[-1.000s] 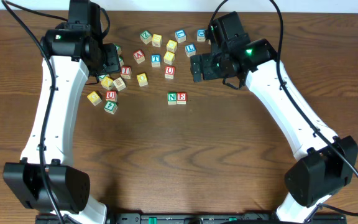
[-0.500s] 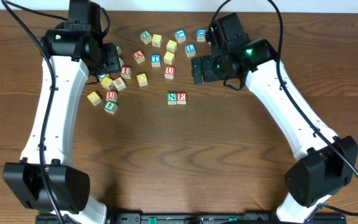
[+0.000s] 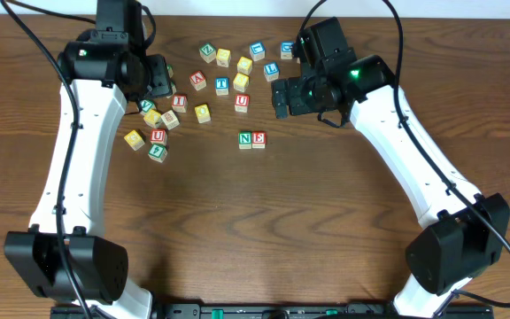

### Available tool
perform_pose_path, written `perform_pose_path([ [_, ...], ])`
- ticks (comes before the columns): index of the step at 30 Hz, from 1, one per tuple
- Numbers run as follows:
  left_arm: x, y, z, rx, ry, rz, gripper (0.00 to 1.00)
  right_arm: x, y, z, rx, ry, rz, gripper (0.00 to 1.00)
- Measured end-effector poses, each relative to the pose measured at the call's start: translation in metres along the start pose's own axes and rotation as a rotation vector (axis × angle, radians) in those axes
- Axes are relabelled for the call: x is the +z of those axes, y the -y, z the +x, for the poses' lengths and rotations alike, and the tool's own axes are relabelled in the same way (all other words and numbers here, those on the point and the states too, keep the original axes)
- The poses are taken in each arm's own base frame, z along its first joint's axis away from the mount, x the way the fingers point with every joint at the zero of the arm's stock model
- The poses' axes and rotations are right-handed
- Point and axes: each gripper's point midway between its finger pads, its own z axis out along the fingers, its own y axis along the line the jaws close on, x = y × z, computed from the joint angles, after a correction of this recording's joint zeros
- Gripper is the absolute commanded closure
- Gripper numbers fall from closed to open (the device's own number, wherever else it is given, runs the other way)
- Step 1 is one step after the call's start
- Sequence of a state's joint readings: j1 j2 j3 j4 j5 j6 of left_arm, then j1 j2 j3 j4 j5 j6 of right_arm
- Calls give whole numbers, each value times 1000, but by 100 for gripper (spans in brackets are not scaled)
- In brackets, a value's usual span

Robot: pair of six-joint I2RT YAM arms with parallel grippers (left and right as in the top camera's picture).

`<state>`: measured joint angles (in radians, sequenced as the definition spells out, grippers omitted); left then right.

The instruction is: Spell out NEURIPS

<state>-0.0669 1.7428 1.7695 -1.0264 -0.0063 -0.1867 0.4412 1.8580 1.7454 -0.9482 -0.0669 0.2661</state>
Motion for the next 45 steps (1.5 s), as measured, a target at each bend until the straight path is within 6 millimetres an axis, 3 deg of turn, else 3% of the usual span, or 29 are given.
perform_pose_path([
  [12, 0, 0, -8, -3, 34, -5, 41, 0, 0, 1, 0, -4, -3, 1],
  [17, 9, -3, -6, -2, 14, -24, 41, 0, 0, 2, 1, -10, -2, 1],
  [24, 37, -9, 10, 8, -80, -73, 41, 0, 0, 5, 1, -19, 1, 1],
  [34, 96, -23, 51, 14, -262, -127, 41, 0, 1, 8, 2, -33, 5, 2],
  [45, 133, -42, 60, -12, -312, -121, 41, 0, 3, 13, 4, -53, 10, 2],
])
